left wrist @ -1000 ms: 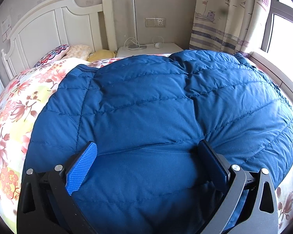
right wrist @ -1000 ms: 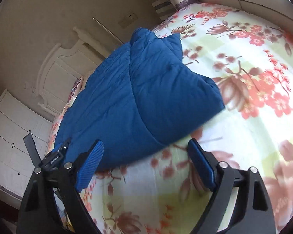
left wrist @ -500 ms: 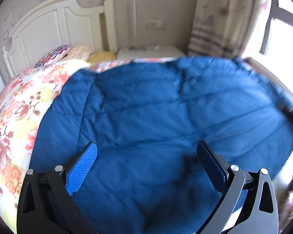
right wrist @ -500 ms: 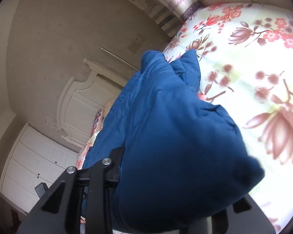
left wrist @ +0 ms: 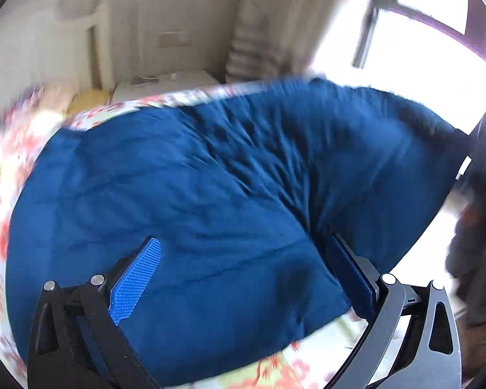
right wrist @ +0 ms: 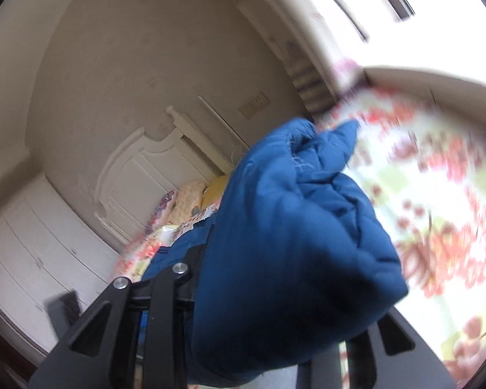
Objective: Fold large clothes
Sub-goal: 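Fold the held jacket end over with the right gripper while the left gripper presses the jacket, then open the right gripper and withdraw it from the folded jacket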
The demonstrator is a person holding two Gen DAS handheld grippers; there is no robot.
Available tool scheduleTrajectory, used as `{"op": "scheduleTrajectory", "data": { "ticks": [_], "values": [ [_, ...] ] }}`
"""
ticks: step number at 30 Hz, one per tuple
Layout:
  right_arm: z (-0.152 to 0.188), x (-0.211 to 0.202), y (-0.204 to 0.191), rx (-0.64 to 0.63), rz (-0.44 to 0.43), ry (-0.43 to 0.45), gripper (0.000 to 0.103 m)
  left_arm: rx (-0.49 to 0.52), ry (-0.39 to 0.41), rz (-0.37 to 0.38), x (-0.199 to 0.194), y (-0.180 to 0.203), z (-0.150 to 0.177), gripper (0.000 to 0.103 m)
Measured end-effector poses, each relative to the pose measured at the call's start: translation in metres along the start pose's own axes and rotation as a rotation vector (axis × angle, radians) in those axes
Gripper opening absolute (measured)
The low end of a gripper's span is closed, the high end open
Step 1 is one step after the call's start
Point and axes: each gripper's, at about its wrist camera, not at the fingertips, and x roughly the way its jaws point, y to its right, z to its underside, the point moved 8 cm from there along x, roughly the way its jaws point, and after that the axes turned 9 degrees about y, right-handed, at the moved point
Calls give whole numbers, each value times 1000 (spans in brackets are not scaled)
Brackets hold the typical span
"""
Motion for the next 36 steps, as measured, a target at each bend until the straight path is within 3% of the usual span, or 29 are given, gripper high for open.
{"op": "scheduleTrajectory", "data": {
  "ticks": [3, 7, 9, 10, 11, 13, 14, 15, 16, 18, 20, 23, 26, 29, 31, 32, 33, 34, 36],
  "values": [
    [-2, 11, -88, -318, -18, 23, 27, -190, 127, -56, -56, -76, -23, 98],
    [41, 38, -203, -730, -81, 5, 28, -328, 311, -263, -140, -178, -44, 98],
    [94, 56, -255, -950, -130, -33, 29, -356, 375, -336, -176, -207, -46, 98],
    [137, 66, -277, -1097, -150, -90, 32, -362, 393, -358, -187, -215, -46, 98],
    [168, 74, -287, -1209, -161, -144, 34, -367, 405, -377, -197, -223, -46, 98],
    [248, 89, -287, -1467, -189, -275, 47, -378, 414, -414, -209, -237, -41, 98],
    [284, 95, -281, -1588, -179, -271, 48, -383, 409, -420, -212, -241, -37, 98],
    [298, 96, -279, -1667, -155, -210, 47, -387, 399, -423, -212, -242, -33, 98],
    [304, 97, -279, -1688, -132, -190, 47, -388, 384, -420, -210, -241, -28, 98],
    [294, 97, -280, -1581, -126, -225, 50, -373, 351, -389, -197, -235, -23, 98],
    [289, 98, -279, -1572, -122, -222, 54, -335, 328, -323, -179, -220, -32, 98],
    [290, 97, -283, -1575, -111, -216, 55, -227, 281, -152, -137, -181, -68, 98],
    [290, 95, -284, -1576, -117, -191, 56, -78, 150, -22, -76, -152, -107, 98],
    [291, 82, -285, -1566, -166, -184, 64, 21, 6, -8, -12, -142, -123, 98],
    [289, 74, -286, -1538, -228, -208, 70, 111, -82, -80, 29, -149, -116, 98],
    [282, 64, -287, -1475, -282, -242, 72, 166, -136, -164, 51, -163, -104, 99],
    [270, 52, -286, -1381, -344, -270, 73, 168, -157, -163, 60, -169, -96, 99],
    [259, 44, -286, -1311, -383, -280, 73, 138, -135, -118, 66, -176, -88, 99],
    [225, 29, -277, -1134, -452, -313, 72, 121, -76, -106, 65, -186, -80, 99]
  ]
}}
